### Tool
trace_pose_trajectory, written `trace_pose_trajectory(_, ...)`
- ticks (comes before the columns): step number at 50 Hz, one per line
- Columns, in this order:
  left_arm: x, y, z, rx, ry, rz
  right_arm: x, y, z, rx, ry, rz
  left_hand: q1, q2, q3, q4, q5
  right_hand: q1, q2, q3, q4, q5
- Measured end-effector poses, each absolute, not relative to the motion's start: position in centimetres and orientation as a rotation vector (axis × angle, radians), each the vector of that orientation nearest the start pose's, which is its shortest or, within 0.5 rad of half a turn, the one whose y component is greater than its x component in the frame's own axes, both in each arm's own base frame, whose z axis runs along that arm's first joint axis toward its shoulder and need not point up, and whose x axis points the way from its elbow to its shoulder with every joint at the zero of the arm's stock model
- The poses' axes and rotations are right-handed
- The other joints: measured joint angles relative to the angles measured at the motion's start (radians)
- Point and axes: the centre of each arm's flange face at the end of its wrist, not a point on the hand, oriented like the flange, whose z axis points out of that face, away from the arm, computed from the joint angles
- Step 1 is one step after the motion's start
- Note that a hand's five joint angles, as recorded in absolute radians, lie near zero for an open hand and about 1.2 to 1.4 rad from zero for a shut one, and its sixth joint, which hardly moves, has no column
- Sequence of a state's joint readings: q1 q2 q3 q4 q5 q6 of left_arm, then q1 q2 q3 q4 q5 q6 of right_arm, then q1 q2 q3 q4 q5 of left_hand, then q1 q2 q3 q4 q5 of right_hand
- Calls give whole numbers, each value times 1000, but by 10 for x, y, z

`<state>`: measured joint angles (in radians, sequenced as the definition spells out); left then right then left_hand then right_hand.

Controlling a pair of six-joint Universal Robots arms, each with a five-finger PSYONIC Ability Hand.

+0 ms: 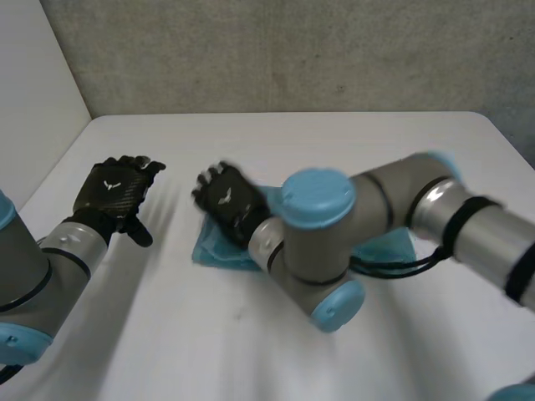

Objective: Fold the laundry

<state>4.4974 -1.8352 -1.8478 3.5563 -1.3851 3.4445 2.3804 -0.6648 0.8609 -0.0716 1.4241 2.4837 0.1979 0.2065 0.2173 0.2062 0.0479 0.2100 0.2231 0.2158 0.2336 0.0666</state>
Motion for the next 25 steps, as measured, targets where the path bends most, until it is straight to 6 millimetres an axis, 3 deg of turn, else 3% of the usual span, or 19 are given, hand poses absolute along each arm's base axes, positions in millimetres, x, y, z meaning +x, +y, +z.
trace_pose_trajectory(6, -234, -287, 197, 874, 2218, -2226, 399, -259, 217, -1319, 1744, -2035, 0, 0, 0, 0, 0, 0, 0, 0, 0, 0)
trace_pose_trajectory(10, -255, -285, 206, 938, 2176, -2297, 356, -275, 232, -1113, 1900, -2015, 0, 0, 0, 0, 0, 0, 0, 0, 0, 0)
trace_pose_trajectory(14, -279, -280, 210, 1017, 2153, -2354, 313, -287, 226, -931, 2071, -1927, 0, 0, 0, 0, 0, 0, 0, 0, 0, 0)
trace_pose_trajectory(16, -300, -277, 208, 1083, 2147, -2383, 282, -292, 212, -813, 2190, -1835, 0, 0, 0, 0, 0, 0, 0, -1, 0, 0)
trace_pose_trajectory(21, -327, -275, 194, 1172, 2170, -2382, 245, -294, 183, -697, 2310, -1677, 0, 0, 0, 0, 0, 1, 3, 6, 3, 2)
trace_pose_trajectory(25, -337, -277, 181, 1209, 2207, -2345, 230, -292, 167, -666, 2334, -1606, 0, 0, 0, 0, 0, 4, 14, 28, 7, 11)
